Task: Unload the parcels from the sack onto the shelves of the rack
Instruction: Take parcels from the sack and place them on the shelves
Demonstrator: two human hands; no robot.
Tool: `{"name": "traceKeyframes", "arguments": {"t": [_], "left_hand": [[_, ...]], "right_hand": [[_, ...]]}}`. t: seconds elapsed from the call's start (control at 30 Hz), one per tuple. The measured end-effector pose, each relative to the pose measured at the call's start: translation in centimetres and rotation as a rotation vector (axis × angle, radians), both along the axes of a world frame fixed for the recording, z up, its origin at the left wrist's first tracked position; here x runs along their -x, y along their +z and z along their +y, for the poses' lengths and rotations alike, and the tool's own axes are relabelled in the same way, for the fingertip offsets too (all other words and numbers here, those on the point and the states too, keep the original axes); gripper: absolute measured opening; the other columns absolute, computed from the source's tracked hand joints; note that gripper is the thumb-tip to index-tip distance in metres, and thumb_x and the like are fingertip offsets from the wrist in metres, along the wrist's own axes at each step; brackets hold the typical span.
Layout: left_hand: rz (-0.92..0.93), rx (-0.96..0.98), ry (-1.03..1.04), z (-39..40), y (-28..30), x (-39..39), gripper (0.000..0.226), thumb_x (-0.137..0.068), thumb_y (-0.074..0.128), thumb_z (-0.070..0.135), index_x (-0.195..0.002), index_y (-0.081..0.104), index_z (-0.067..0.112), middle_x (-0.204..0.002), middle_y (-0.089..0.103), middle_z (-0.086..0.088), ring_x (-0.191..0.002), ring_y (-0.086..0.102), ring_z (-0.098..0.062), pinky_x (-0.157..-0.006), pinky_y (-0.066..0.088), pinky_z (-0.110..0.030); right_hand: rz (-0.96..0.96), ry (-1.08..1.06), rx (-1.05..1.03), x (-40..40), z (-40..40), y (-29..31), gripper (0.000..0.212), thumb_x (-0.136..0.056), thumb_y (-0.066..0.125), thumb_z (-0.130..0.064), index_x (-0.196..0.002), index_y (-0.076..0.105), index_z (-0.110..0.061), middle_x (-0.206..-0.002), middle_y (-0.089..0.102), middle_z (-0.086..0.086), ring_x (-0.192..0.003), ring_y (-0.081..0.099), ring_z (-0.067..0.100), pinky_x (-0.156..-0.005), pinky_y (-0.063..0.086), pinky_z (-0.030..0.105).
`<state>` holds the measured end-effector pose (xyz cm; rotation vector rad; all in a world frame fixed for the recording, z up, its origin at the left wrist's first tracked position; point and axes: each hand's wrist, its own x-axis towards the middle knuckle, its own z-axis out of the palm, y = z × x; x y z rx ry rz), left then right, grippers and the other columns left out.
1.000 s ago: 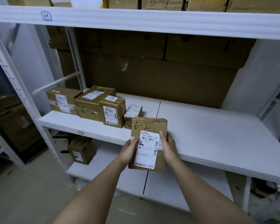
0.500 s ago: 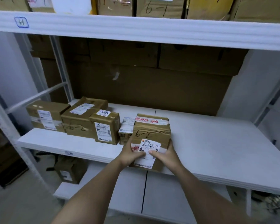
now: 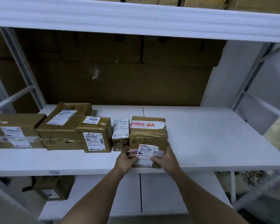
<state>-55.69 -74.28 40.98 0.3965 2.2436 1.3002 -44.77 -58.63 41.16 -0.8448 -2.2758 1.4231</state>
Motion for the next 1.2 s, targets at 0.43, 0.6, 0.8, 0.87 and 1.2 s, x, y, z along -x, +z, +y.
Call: {"name": "traceKeyframes", "arguments": {"t": [0.43, 0.6, 0.8, 0.87, 1.2], "left_hand": [[-0.128, 0.156, 0.166, 2.3, -1.3, 2.5, 0.044, -0.081, 0.061, 0.053, -0.087, 0.068, 0.01, -0.085, 0.07, -0.01, -0.091, 0.067, -0.031, -0.079, 0.053, -0.035], [-0.17, 0.108, 0.208, 3.2, -1.5, 3.5, 0.041, -0.084, 0.058, 0.056, -0.084, 0.063, 0.015, -0.078, 0.067, -0.01, -0.078, 0.065, -0.029, -0.072, 0.047, -0.032], [-0.163, 0.125, 0.207, 3.5, -1.6, 4.1, 0.039, -0.084, 0.06, 0.053, -0.085, 0.062, 0.014, -0.081, 0.07, -0.012, -0.076, 0.066, -0.029, -0.069, 0.049, -0.034], [-0.137, 0.16, 0.202, 3.6, -1.5, 4.1, 0.035, -0.084, 0.06, 0.052, -0.077, 0.06, 0.018, -0.091, 0.072, -0.013, -0.09, 0.068, -0.032, -0.076, 0.053, -0.036], [-0.085, 0.2, 0.165, 3.6, -1.3, 4.3, 0.026, -0.087, 0.06, 0.042, -0.077, 0.059, 0.018, -0.101, 0.071, -0.017, -0.099, 0.066, -0.034, -0.084, 0.053, -0.039]], "right_hand": [[-0.083, -0.021, -0.111, 3.4, 2.1, -1.0, 0.073, -0.079, 0.075, -0.021, -0.141, 0.037, -0.023, -0.133, 0.054, 0.0, -0.119, 0.055, 0.021, -0.094, 0.046, 0.034], [-0.077, -0.008, -0.126, 4.9, 3.2, -1.5, 0.075, -0.078, 0.074, -0.024, -0.142, 0.034, -0.025, -0.135, 0.052, 0.0, -0.117, 0.057, 0.021, -0.093, 0.05, 0.041], [-0.078, -0.004, -0.131, 6.1, 4.0, -1.7, 0.074, -0.082, 0.072, -0.021, -0.144, 0.032, -0.023, -0.135, 0.051, 0.0, -0.115, 0.057, 0.022, -0.088, 0.05, 0.038], [-0.072, -0.002, -0.13, 6.5, 4.1, -1.7, 0.074, -0.082, 0.072, -0.021, -0.144, 0.032, -0.024, -0.135, 0.052, 0.0, -0.115, 0.058, 0.022, -0.088, 0.051, 0.039], [-0.045, 0.004, -0.143, 7.2, 4.4, -1.8, 0.075, -0.082, 0.072, -0.018, -0.145, 0.032, -0.022, -0.137, 0.049, 0.0, -0.116, 0.056, 0.021, -0.089, 0.052, 0.039]]}}
